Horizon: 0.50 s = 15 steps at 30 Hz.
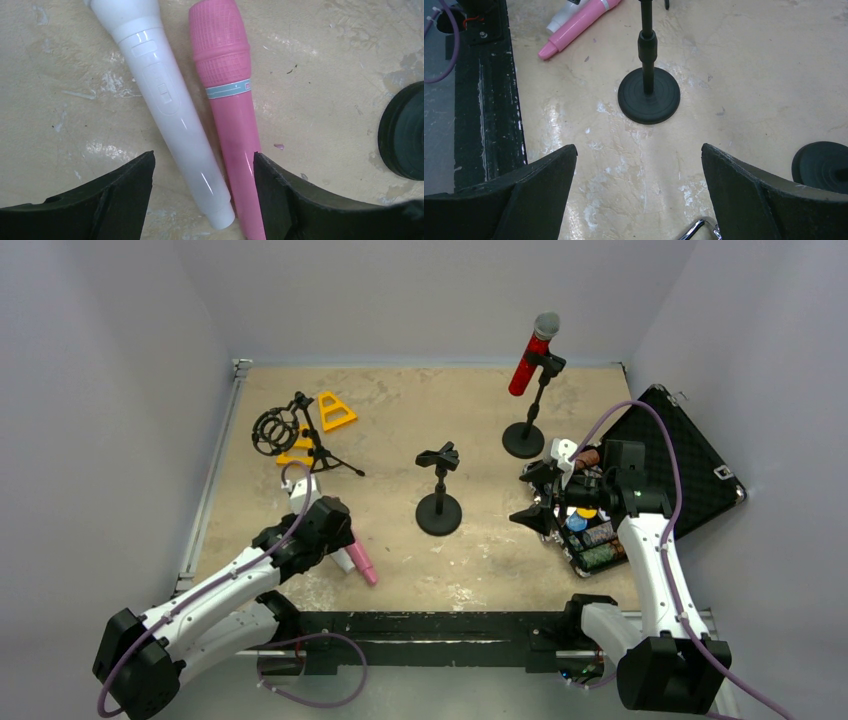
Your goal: Attach the microphones to the stand
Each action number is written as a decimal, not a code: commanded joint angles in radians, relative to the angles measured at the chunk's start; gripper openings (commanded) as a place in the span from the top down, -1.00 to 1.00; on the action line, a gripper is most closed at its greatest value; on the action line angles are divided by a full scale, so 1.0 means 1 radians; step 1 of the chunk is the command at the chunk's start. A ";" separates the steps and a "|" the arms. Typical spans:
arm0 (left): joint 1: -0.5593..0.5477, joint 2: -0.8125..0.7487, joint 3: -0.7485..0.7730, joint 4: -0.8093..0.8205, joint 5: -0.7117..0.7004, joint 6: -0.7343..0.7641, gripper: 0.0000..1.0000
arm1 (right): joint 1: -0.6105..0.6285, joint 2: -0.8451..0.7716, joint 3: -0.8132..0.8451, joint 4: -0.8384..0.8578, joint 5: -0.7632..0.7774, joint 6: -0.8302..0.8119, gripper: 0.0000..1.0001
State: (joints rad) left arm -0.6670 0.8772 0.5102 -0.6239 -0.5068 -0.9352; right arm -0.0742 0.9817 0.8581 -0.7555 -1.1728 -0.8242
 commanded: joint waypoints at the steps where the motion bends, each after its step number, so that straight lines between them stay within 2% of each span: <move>1: 0.006 0.002 0.000 -0.062 -0.061 -0.133 -0.50 | -0.005 0.002 0.029 -0.008 -0.021 -0.014 -0.97; 8: 0.006 0.098 0.030 -0.132 -0.049 -0.252 -0.46 | -0.005 0.001 0.030 -0.010 -0.021 -0.015 -0.97; 15: 0.008 0.198 0.057 -0.123 -0.030 -0.275 -0.44 | -0.006 0.001 0.032 -0.013 -0.021 -0.016 -0.97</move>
State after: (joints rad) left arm -0.6670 1.0409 0.5186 -0.7471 -0.5304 -1.1645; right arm -0.0742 0.9817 0.8581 -0.7559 -1.1728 -0.8246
